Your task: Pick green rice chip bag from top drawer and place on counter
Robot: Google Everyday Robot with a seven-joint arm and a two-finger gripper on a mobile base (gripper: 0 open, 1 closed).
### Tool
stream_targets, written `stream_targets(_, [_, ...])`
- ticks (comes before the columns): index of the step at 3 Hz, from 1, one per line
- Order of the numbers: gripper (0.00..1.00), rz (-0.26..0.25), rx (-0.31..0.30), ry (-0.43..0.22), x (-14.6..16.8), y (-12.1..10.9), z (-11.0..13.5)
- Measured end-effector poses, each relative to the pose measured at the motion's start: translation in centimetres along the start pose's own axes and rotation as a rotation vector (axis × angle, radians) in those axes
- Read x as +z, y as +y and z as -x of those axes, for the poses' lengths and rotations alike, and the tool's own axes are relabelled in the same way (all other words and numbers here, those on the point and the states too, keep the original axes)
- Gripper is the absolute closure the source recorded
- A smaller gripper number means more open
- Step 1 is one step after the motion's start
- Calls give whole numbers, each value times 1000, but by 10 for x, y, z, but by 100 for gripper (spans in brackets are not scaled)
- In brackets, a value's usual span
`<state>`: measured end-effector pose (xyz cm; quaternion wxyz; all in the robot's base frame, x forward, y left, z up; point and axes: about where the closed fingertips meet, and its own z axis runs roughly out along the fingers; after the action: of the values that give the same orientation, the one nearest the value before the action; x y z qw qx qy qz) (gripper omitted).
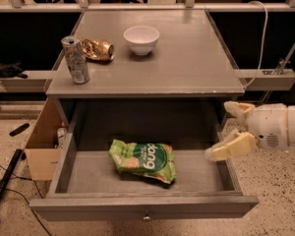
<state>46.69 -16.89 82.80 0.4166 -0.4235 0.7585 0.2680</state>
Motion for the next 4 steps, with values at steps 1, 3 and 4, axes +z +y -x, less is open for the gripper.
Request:
stream_targets(1, [0,86,-10,-123,30,27,23])
stream_targets(3, [0,95,-40,-117,43,35,32])
stream_targets(4, [0,89,-45,-90,70,48,21])
